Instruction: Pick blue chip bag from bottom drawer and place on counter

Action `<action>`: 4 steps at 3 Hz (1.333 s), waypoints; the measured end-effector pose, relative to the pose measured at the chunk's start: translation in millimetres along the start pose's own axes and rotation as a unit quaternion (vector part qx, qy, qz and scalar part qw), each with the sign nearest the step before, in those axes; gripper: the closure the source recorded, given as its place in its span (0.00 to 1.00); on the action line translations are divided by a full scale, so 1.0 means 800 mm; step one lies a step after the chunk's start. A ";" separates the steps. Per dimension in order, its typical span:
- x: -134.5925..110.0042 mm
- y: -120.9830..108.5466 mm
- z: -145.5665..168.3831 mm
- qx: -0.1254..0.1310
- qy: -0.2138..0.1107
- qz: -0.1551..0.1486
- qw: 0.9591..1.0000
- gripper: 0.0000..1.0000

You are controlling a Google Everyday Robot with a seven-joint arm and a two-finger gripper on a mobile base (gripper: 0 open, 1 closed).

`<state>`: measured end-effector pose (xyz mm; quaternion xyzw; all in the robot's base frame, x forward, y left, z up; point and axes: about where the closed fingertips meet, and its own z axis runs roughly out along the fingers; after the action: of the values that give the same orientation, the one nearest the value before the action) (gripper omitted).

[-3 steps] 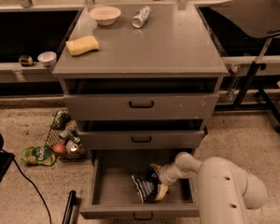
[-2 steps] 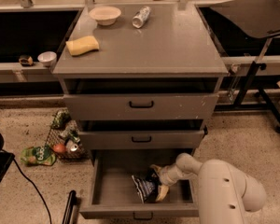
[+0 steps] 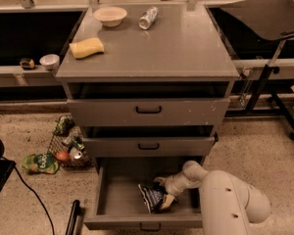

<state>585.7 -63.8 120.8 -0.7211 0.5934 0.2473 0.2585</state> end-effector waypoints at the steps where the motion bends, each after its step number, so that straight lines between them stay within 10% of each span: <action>1: -0.006 0.001 -0.003 0.002 -0.008 -0.010 1.000 0.42; 4: -0.081 0.026 -0.120 0.048 -0.064 -0.103 0.991 1.00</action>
Offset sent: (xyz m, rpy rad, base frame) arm -0.0069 -0.0089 0.0394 0.0851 -0.0841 0.0252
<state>559.0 -84.0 233.3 -0.7479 0.5089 0.2366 0.3546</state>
